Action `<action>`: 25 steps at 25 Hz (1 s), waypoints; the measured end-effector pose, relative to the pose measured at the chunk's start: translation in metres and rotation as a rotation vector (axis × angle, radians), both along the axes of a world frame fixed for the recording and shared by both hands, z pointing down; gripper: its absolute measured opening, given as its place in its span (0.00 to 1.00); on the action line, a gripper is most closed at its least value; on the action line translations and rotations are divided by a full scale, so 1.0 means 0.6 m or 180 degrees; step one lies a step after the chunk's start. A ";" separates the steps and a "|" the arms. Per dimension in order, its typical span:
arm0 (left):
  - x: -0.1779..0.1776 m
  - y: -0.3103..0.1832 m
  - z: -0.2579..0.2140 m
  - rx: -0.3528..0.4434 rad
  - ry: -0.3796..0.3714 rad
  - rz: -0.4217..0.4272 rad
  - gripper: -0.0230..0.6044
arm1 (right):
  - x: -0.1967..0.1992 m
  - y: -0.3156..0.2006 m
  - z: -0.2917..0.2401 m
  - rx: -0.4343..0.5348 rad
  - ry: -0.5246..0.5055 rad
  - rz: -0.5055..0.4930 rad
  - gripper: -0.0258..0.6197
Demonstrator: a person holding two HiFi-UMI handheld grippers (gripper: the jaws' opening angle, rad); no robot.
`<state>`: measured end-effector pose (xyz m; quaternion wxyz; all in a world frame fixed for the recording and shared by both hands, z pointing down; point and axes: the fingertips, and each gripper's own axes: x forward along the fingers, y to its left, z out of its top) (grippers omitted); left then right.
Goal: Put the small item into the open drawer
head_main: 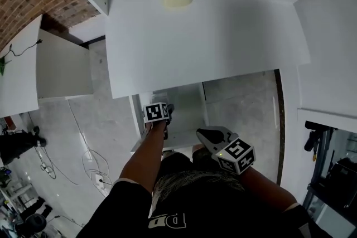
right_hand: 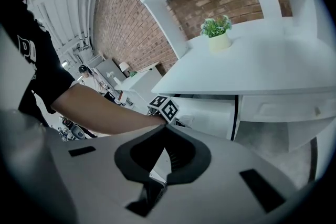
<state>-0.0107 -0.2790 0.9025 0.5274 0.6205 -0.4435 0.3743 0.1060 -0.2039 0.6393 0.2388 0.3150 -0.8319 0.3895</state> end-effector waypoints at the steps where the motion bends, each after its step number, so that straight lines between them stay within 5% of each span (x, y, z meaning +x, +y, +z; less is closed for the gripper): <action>1: 0.001 0.000 0.007 0.0009 -0.0031 0.0006 0.72 | 0.001 0.004 0.005 -0.0031 0.0001 -0.0009 0.05; 13: 0.011 0.000 0.042 -0.0049 0.0038 0.0084 0.72 | 0.010 0.017 0.031 -0.0179 0.0050 0.0015 0.05; 25: 0.018 0.003 -0.005 -0.0007 0.0186 0.0209 0.72 | -0.015 0.031 0.013 -0.0075 0.0037 0.0089 0.05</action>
